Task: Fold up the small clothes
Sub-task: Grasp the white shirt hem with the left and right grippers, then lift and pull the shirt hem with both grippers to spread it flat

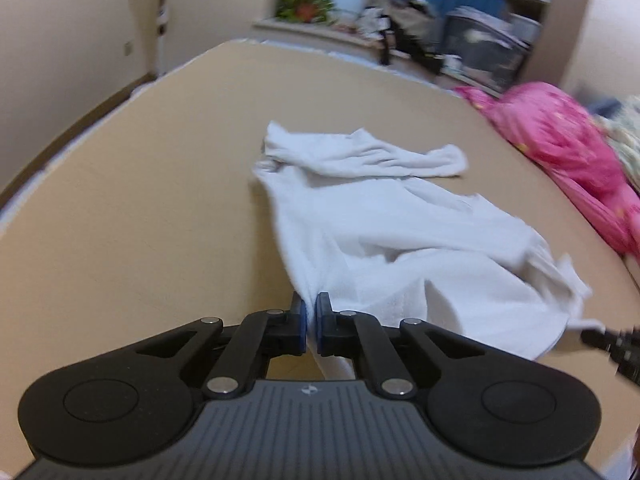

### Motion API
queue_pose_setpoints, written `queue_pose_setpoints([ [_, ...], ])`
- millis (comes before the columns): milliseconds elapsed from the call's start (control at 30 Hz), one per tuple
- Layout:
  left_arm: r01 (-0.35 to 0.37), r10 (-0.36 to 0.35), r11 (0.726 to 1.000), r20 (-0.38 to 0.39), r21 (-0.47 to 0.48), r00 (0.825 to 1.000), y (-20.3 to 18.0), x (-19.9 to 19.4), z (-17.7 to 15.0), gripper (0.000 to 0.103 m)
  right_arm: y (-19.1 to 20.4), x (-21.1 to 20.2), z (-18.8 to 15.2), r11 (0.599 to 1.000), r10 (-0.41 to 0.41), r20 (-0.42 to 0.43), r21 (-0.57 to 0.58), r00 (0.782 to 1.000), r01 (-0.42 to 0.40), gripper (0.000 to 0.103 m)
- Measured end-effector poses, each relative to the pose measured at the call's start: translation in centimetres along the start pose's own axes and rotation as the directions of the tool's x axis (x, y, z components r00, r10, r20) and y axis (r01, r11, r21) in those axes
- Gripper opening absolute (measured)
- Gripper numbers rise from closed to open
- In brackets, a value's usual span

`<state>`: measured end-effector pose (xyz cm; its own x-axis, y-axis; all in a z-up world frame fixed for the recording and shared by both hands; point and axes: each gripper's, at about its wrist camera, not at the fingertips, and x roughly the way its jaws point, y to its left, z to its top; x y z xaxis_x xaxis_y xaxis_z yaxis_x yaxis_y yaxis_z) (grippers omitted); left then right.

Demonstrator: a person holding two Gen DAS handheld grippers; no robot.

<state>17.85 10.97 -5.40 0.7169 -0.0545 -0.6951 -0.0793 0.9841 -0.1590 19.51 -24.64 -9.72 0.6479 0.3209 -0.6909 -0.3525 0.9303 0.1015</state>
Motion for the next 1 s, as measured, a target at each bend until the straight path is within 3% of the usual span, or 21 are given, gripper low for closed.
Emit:
queue_pose_setpoints([
  [100,0.087,-0.086,0.996,-0.017,0.034,0.996,2.8,-5.2,-1.7,0.004,0.3,-4.7,-2.5,1.0,-0.025,-0.037,-0.013,0.999,0.024,0.004],
  [167,0.147,-0.146,0.988,-0.036,0.038,0.989,4.4,-7.6,-2.9,0.004,-0.6,-7.3,-4.0,0.998,-0.023,-0.064,0.051,0.998,0.026,0.004],
  [267,0.189,-0.185,0.981,-0.102,0.038,0.978,6.4,-8.7,-6.2,0.002,-2.0,-9.9,-6.3,0.992,0.078,-0.162,0.112,0.984,-0.06,0.004],
  [300,0.214,-0.209,0.977,-0.15,0.019,0.966,7.0,-8.2,-7.3,0.002,-2.4,-10.4,-7.2,0.993,0.079,-0.202,0.108,0.976,-0.058,0.004],
  [367,0.24,-0.229,0.971,-0.331,-0.008,0.915,7.8,-6.3,-9.3,0.003,-3.5,-10.7,-8.6,0.993,0.028,-0.256,0.114,0.966,0.001,0.005],
  [400,0.222,-0.196,0.974,-0.344,0.037,0.918,7.8,-6.2,-9.6,0.005,-4.6,-10.9,-9.1,0.987,0.021,-0.256,0.162,0.966,0.021,0.005],
  [433,0.206,-0.171,0.976,-0.328,0.075,0.929,7.9,-6.4,-9.6,0.015,-5.5,-11.0,-9.1,0.978,0.024,-0.246,0.208,0.969,0.028,0.006],
  [467,0.202,-0.174,0.977,-0.31,0.061,0.935,8.4,-6.5,-9.4,0.03,-6.3,-11.2,-9.1,0.965,0.029,-0.229,0.259,0.973,0.032,0.008],
  [500,0.209,-0.195,0.978,-0.299,0.017,0.934,9.0,-6.5,-9.0,0.035,-6.7,-11.5,-9.0,0.954,0.022,-0.203,0.298,0.979,0.04,0.013],
  [567,0.233,-0.235,0.972,-0.293,-0.042,0.927,9.3,-5.9,-8.5,0.037,-7.3,-11.9,-8.6,0.946,0.016,-0.139,0.323,0.99,0.03,0.029],
  [633,0.235,-0.234,0.971,-0.305,-0.034,0.923,8.6,-4.7,-7.8,0.042,-7.9,-12.4,-7.6,0.934,0.029,-0.035,0.357,0.999,-0.015,0.033],
  [700,0.238,-0.226,0.971,-0.35,-0.008,0.909,6.8,-3.0,-7.8,0.045,-8.3,-11.8,-6.9,0.925,-0.01,-0.006,0.379,1.0,0.012,0.039],
  [800,0.268,-0.225,0.962,-0.397,0.055,0.89,4.2,-2.2,-9.2,0.051,-8.4,-8.9,-7.3,0.922,-0.026,-0.139,0.379,0.99,0.078,0.041],
  [900,0.265,-0.205,0.96,-0.413,0.094,0.888,2.9,-1.4,-9.6,0.052,-7.6,-5.7,-8.2,0.938,-0.002,-0.268,0.334,0.964,0.095,0.041],
  [1000,0.252,-0.201,0.964,-0.393,0.083,0.897,3.1,-1.5,-9.3,0.052,-6.6,-4.0,-9.3,0.957,-0.02,-0.329,0.269,0.944,0.114,0.041],
])
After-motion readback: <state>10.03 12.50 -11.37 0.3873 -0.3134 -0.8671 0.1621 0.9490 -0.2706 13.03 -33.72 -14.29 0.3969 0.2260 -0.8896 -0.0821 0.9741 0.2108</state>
